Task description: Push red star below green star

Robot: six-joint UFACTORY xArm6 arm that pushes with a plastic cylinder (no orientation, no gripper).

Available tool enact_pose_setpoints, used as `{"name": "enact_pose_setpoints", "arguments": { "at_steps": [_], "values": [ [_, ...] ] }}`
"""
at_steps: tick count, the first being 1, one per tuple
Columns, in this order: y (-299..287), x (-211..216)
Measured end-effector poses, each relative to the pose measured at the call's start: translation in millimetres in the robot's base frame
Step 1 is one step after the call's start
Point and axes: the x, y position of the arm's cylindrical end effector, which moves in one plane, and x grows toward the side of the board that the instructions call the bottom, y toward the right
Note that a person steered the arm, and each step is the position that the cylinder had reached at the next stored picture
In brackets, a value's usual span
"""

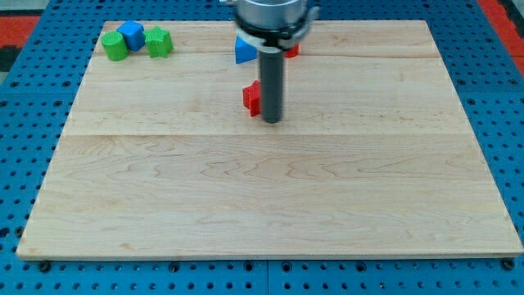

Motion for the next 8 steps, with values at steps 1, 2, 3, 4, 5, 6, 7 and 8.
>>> {"name": "enact_pose_setpoints", "arguments": {
  "at_steps": [1, 2, 3, 4, 5, 6, 7, 8],
  "values": [
    [-24, -21],
    [-87, -64],
    [-142, -82],
    [-143, -80],
    [-159, -76],
    [-186, -117],
    [-192, -126],
    [-192, -126]
  ]
}}
